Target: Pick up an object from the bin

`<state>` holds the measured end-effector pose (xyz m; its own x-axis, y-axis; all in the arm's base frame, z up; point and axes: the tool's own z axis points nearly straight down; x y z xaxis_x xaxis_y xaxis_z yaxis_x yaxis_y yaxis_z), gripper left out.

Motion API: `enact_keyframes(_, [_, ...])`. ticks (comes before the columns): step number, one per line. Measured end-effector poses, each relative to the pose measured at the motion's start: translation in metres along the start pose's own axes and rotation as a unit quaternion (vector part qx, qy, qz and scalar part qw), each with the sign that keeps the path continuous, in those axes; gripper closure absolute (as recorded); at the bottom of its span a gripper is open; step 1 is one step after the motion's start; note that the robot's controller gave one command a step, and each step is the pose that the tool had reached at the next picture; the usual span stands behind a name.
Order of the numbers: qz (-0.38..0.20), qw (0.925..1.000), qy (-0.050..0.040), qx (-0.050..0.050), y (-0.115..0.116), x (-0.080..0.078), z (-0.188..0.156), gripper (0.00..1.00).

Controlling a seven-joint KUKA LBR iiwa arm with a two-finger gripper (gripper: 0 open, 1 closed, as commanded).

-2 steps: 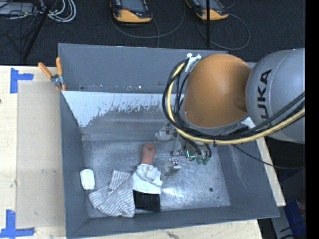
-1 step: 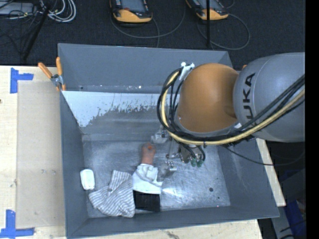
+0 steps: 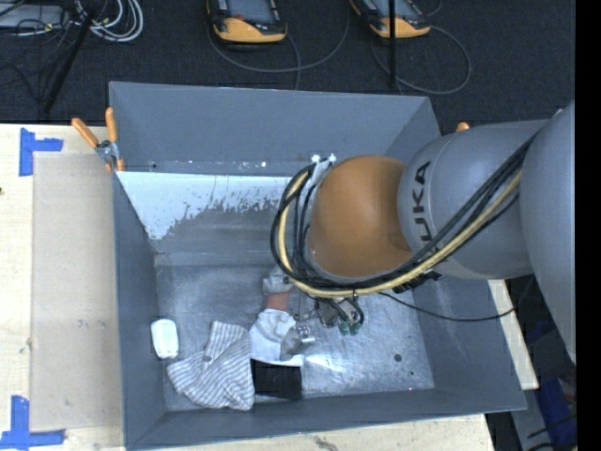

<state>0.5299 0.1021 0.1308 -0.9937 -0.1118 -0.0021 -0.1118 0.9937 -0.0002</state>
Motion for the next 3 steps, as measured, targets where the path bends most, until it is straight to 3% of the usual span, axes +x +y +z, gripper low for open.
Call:
enact_keyframes(1, [-0.067, 0.9977, 0.0030, 0.000, 0.013, 0.012, 0.056, 1.00])
enact_keyframes(2, [-0.067, 0.9977, 0.0031, 0.000, 0.013, 0.012, 0.056, 1.00])
enact_keyframes(3, [-0.064, 0.9979, 0.0035, 0.000, 0.012, 0.012, 0.031, 1.00])
